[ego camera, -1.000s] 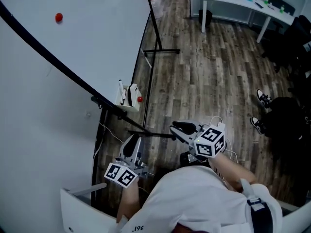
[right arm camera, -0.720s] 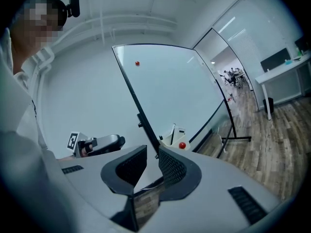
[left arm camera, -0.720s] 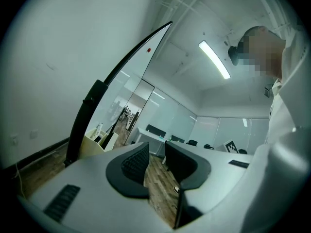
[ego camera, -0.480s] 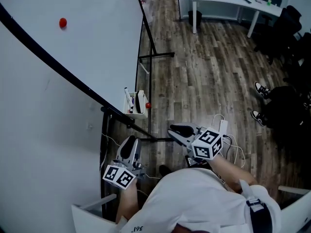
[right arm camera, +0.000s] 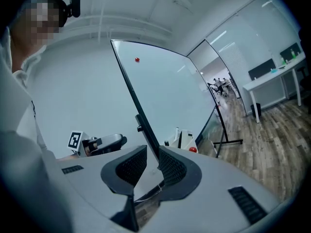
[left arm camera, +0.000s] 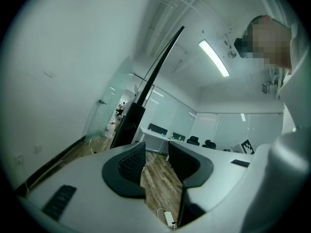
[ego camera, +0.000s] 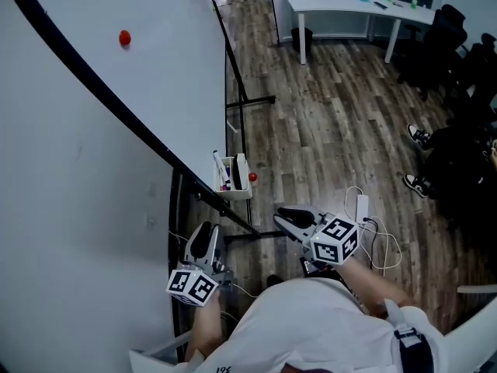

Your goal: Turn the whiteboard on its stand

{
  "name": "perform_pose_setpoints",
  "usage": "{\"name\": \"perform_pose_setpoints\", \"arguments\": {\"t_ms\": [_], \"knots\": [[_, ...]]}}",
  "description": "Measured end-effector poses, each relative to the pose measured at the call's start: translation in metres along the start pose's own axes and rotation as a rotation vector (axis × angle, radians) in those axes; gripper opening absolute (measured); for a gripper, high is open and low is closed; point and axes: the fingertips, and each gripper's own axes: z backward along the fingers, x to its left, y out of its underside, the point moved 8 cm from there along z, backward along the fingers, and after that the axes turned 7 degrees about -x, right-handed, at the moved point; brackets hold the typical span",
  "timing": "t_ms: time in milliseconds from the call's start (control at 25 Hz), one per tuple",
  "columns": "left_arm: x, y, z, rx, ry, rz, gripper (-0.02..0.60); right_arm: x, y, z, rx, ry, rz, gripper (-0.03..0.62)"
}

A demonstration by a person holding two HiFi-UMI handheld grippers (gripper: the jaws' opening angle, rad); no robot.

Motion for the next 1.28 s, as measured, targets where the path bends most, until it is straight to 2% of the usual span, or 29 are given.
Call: {"name": "perform_pose_setpoints", "arguments": {"t_ms": [240, 480, 800, 1000, 1280], "knots": [[0.021, -0.011, -0.005, 0.011, 0.017, -0.032, 0.168, 0.014, 0.007, -0.011, -0.004, 0.027, 0.007, 0.091], [0.037, -0.022, -0.021, 0.012, 0.029, -0.092, 0.238, 0.02, 0.008, -0.014, -0.017, 0.062, 0.012, 0.091], [0.042, -0.026, -0.056, 0.034, 0.083, -0.166, 0.308, 0.018, 0.009, -0.013, -0.026, 0.097, 0.017, 0.092], [0.048, -0.026, -0.074, 0.04, 0.076, -0.193, 0.314, 0.015, 0.007, -0.011, -0.033, 0.115, 0.022, 0.092], [0.054, -0.025, -0.098, 0.051, 0.091, -0.19, 0.314, 0.009, 0.005, -0.006, -0.038, 0.145, 0.024, 0.092]]}}
